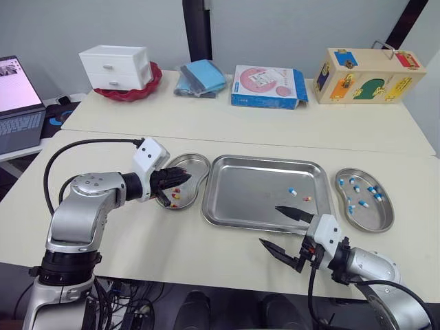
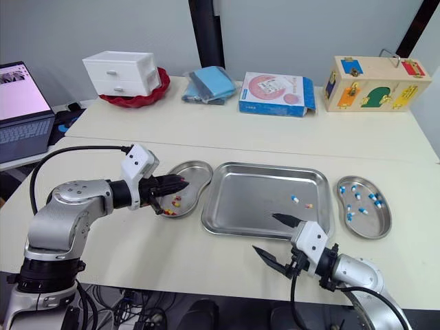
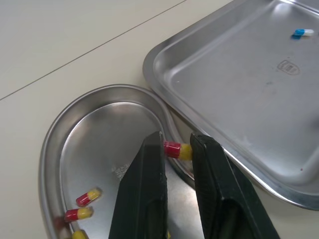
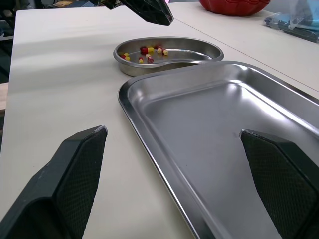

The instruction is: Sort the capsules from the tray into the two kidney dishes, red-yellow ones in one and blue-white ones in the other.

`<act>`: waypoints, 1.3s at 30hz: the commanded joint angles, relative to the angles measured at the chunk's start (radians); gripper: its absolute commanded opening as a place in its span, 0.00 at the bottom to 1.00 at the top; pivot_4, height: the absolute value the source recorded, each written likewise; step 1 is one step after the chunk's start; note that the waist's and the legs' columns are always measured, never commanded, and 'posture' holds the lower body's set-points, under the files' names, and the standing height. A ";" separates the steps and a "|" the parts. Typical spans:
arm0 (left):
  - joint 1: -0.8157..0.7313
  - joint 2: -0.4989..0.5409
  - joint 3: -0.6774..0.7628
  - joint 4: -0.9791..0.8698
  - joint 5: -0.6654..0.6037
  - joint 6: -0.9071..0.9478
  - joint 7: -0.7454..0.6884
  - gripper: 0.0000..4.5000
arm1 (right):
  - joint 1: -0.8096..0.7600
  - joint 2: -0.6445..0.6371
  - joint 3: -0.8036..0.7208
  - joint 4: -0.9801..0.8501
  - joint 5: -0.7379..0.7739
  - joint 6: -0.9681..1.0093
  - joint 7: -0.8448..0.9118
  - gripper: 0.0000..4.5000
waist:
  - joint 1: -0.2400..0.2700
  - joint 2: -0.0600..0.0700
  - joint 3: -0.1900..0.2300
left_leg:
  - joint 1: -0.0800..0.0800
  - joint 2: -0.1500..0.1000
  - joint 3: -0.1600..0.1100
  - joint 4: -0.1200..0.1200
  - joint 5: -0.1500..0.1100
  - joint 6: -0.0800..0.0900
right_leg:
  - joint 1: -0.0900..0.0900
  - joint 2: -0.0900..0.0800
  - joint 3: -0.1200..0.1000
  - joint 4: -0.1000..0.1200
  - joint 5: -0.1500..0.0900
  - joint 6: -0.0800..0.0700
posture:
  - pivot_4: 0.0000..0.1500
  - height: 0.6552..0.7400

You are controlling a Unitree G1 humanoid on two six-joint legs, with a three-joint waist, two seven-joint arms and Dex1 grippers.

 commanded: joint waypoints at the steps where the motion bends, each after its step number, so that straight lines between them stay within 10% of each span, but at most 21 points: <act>1: 0.003 0.002 0.049 0.008 -0.019 -0.052 0.043 0.17 | -0.018 0.008 0.002 -0.013 0.016 -0.013 0.003 1.00 | 0.000 0.000 0.000 | 0.000 0.000 0.000 0.000 0.000 0.000 | 0.000 0.000 0.000 0.000 0.000 0.000 | 1.00 0.90; 13: 0.050 0.037 0.107 0.054 -0.102 -0.114 0.039 1.00 | -0.030 0.021 0.009 -0.004 0.013 -0.012 0.003 1.00 | -0.001 0.000 0.000 | 0.000 0.000 0.000 0.000 0.000 0.000 | 0.000 0.000 0.000 0.000 0.000 0.000 | 1.00 0.90; 39: 0.449 0.140 0.331 0.028 -0.214 -0.422 -0.150 1.00 | 0.104 -0.118 -0.164 -0.091 0.101 0.020 0.067 1.00 | -0.002 0.000 0.000 | 0.000 0.001 0.001 -0.004 0.000 0.000 | -0.001 0.000 0.001 -0.002 0.000 0.000 | 1.00 0.90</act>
